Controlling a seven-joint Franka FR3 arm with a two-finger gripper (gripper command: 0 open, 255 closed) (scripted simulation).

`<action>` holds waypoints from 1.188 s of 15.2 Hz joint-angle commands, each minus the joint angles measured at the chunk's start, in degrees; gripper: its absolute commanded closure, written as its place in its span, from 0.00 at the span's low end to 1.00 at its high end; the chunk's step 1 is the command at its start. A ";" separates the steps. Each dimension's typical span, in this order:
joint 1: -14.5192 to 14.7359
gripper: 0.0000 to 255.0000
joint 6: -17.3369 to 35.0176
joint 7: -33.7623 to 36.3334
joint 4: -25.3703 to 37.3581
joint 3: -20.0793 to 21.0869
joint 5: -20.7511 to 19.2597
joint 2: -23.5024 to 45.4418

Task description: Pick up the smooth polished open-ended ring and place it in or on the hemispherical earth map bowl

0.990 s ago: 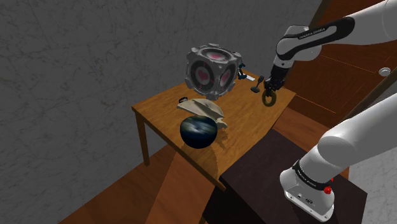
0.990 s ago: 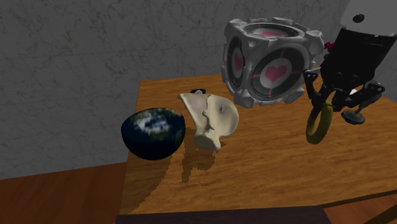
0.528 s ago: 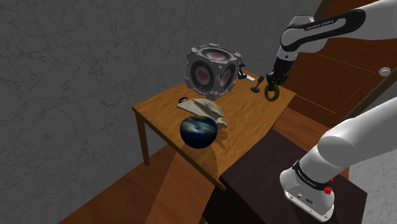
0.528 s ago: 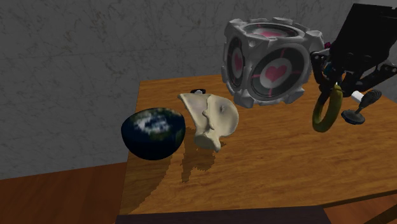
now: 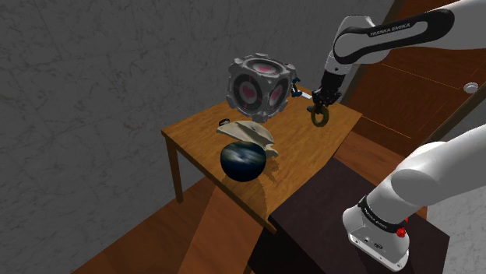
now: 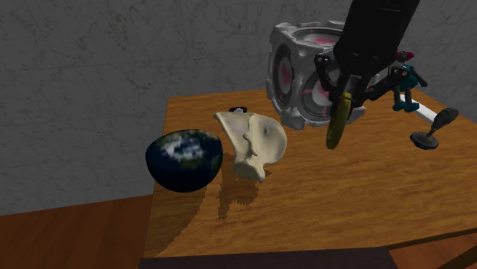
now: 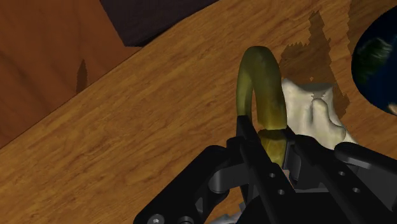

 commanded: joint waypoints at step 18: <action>13.00 1.00 0.45 25.93 7.55 18.42 9.48 6.36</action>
